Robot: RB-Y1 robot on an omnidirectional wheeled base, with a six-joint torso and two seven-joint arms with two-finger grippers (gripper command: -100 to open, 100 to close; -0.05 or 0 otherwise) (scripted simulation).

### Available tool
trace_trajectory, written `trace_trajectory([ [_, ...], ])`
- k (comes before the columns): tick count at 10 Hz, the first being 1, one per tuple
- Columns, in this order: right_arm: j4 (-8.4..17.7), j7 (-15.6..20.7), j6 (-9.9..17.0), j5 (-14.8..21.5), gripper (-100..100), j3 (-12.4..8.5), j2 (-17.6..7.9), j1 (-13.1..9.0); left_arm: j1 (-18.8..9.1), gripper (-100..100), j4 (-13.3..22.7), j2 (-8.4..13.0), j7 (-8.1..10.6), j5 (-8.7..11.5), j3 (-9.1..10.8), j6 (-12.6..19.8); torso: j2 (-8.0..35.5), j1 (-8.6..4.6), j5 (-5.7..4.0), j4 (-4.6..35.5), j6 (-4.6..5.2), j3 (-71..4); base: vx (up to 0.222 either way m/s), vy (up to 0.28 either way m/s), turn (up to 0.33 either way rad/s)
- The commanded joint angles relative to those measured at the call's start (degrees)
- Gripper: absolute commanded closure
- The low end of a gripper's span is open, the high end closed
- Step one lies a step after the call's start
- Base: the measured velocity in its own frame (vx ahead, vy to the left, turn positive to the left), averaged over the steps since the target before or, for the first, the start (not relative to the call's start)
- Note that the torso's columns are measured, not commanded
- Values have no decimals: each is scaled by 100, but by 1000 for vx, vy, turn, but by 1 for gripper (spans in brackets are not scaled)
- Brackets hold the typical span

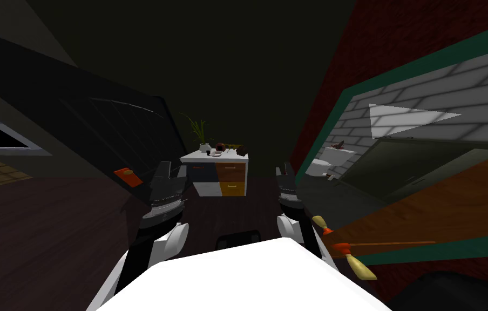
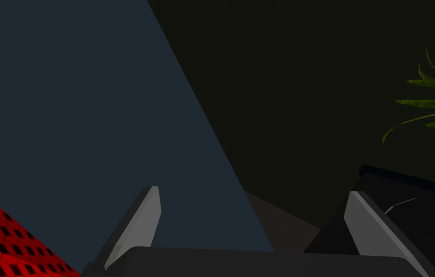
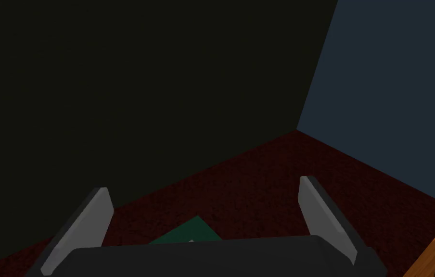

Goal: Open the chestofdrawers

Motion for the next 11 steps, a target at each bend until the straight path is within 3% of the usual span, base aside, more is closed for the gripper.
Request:
trace_trajectory([
  [1,0,0,0,0,0,0,0,0,0,0,0,0,0,0,0,0,232,0,0,235,0,-467,0,0,0],
  [9,-2,0,-1,0,0,0,0,0,0,0,-2,0,0,0,0,-1,3539,0,0,3537,0,-7073,0,0,0],
  [10,-2,0,-1,0,0,0,0,0,-20,-100,55,260,-2,-2,-1,10,3962,0,0,3960,0,-7919,21,-3,-7],
  [11,0,0,0,0,0,0,0,0,-40,-100,111,432,-5,-5,-2,21,4151,1,1,4148,0,-8316,39,3,-12],
])
